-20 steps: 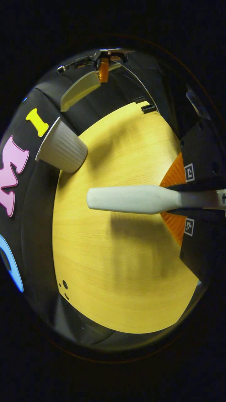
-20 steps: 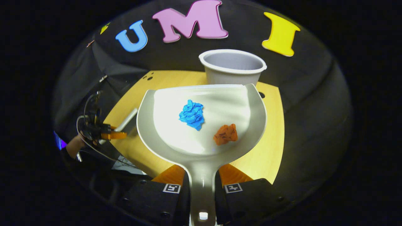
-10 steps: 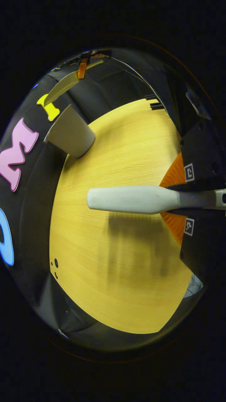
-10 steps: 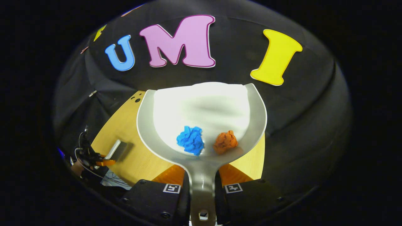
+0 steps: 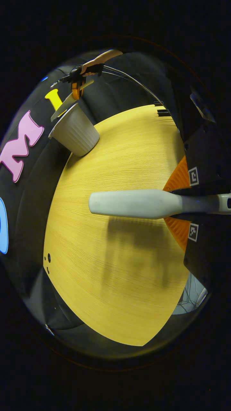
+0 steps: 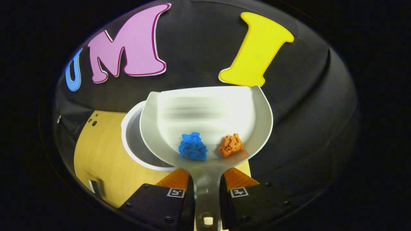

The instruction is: Pick up the small broom and dustpan from the desktop, sweep the trash into the dustpan with the broom, and then empty the trash into the garbage bin.

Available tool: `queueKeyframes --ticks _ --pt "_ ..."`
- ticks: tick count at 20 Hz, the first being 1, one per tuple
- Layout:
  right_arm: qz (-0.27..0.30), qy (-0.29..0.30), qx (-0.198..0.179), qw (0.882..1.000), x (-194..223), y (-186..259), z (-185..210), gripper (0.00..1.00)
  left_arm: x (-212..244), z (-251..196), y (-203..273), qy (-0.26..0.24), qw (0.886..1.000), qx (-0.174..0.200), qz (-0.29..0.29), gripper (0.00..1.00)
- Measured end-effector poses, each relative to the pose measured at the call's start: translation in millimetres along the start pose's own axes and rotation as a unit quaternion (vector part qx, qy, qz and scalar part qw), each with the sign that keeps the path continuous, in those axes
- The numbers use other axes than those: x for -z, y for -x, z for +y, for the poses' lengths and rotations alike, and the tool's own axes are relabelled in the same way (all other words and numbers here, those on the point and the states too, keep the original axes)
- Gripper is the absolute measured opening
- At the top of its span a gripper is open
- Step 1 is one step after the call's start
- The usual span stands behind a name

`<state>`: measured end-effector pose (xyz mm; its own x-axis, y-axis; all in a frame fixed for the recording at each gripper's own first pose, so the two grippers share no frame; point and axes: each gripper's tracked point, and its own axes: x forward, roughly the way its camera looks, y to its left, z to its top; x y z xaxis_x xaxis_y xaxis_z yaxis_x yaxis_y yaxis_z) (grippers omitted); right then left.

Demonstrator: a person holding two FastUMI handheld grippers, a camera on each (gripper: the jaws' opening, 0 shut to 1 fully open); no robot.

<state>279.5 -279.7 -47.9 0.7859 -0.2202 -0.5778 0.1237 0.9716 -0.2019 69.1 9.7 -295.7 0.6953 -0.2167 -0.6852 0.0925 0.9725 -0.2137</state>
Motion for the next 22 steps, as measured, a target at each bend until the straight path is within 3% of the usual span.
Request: queueKeyframes --ticks 4,5,7,8,9,10,11,12,14,17,18,20,22 --pt "-0.029 0.109 0.071 0.991 -9.4 4.7 -15.6 0.36 -3.8 10.1 1.9 0.014 1.0 -0.011 -0.003 0.29" --pt "-0.036 0.138 0.083 0.986 -11.7 7.1 -19.9 0.31 -6.6 14.2 1.6 0.015 1.0 -0.015 -0.003 0.29" --pt "-0.045 0.173 0.102 0.979 -14.7 9.3 -24.0 0.36 -9.7 16.1 2.1 0.018 1.0 -0.016 -0.004 0.28" --pt "-0.045 0.185 0.112 0.975 -14.1 8.5 -25.7 0.31 -9.5 15.0 0.9 0.018 1.0 -0.015 -0.003 0.29" --pt "-0.044 0.197 0.121 0.972 -12.3 9.0 -27.6 0.39 -9.5 14.3 0.3 0.018 1.0 -0.016 -0.003 0.28" --pt "-0.05 0.209 0.129 0.968 -12.7 8.0 -27.6 0.35 -9.1 13.0 -0.6 0.017 1.0 -0.015 -0.002 0.28" --pt "-0.05 0.225 0.14 0.963 -12.0 7.4 -28.5 0.4 -8.0 10.1 -1.5 0.019 1.0 -0.012 0.001 0.29" --pt "-0.052 0.246 0.154 0.956 -13.4 8.2 -28.9 0.35 -7.0 6.6 -1.8 0.022 1.0 -0.008 0.004 0.27" --pt "-0.06 0.304 0.188 0.932 -17.6 11.2 -28.6 0.35 -8.0 1.4 -1.1 0.026 1.0 -0.002 0.005 0.28" --pt "-0.08 0.404 0.227 0.883 -29.0 19.2 -18.3 0.35 -13.1 -0.7 1.8 0.025 1.0 -0.001 0.001 0.28" --pt "-0.086 0.433 0.239 0.865 -34.4 21.3 -16.8 0.31 -13.3 -0.3 1.8 0.026 1.0 -0.001 0.001 0.29" --pt "-0.095 0.477 0.259 0.834 -39.9 23.4 -16.0 0.35 -14.2 0.0 4.3 0.037 0.999 0.0 0.001 0.28" --pt "-0.102 0.499 0.269 0.817 -40.2 25.5 -21.0 0.39 -13.5 0.1 5.8 0.044 0.999 0.003 0.002 0.28"
